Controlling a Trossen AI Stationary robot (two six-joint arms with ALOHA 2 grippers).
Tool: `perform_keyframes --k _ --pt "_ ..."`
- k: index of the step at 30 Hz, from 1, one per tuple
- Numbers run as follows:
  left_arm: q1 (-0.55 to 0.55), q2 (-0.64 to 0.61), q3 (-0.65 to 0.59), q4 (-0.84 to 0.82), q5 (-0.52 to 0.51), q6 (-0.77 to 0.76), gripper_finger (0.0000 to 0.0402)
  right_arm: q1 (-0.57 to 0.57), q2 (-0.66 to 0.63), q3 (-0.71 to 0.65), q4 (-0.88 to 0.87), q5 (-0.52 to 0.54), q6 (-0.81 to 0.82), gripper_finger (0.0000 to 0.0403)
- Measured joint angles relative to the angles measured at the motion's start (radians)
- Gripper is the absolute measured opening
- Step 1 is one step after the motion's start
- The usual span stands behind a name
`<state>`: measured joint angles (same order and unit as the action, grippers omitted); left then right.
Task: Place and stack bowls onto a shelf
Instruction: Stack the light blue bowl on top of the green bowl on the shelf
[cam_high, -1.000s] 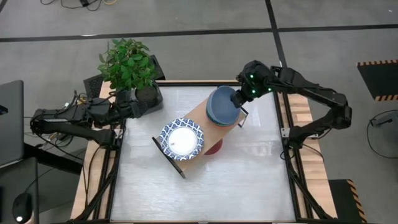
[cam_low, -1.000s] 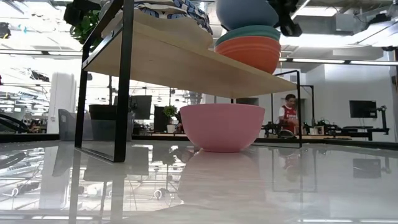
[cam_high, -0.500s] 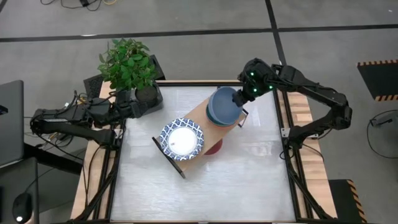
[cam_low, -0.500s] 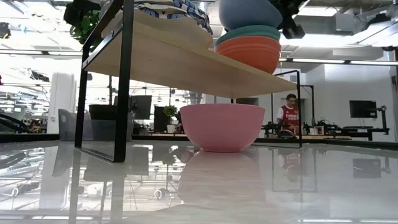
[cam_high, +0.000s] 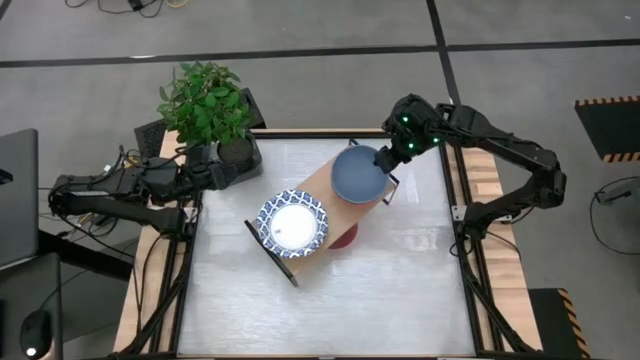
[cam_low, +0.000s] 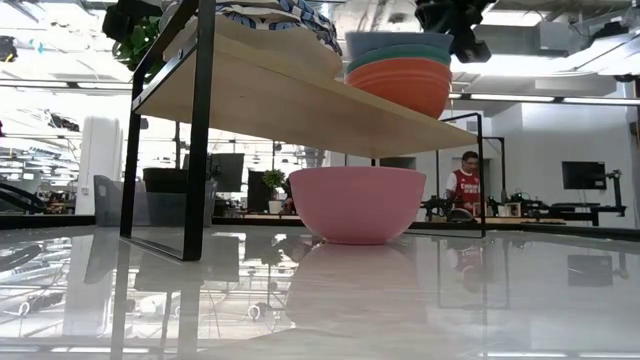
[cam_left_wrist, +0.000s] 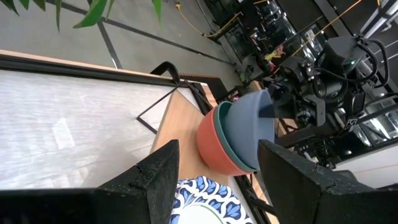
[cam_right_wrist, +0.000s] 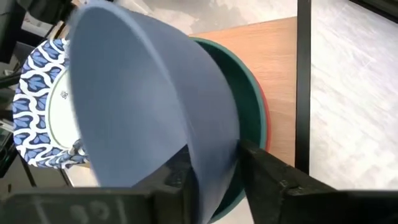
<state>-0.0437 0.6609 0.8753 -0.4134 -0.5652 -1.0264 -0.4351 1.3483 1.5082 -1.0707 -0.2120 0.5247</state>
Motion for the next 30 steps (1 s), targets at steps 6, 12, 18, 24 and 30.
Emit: perform_keyframes --k 6,12,18,24,30 --pt "0.0 0.0 0.0 0.0 0.0 0.004 0.0201 -0.004 0.0 0.0 0.001 0.001 0.0 0.0171" --pt "0.0 0.0 0.0 0.0 0.0 0.001 0.0201 -0.04 -0.022 0.007 -0.006 0.0 0.022 0.0173" --pt "0.0 0.0 0.0 0.0 0.0 0.0 0.0201 -0.08 -0.036 0.048 -0.018 0.004 0.024 0.0168" --pt "0.0 0.0 0.0 0.0 0.0 -0.003 0.0201 -0.08 -0.038 0.126 0.007 0.057 0.019 0.0154" --pt "0.0 0.0 0.0 0.0 0.0 0.001 0.0201 -0.038 -0.022 0.134 0.009 0.054 -0.042 0.0111"
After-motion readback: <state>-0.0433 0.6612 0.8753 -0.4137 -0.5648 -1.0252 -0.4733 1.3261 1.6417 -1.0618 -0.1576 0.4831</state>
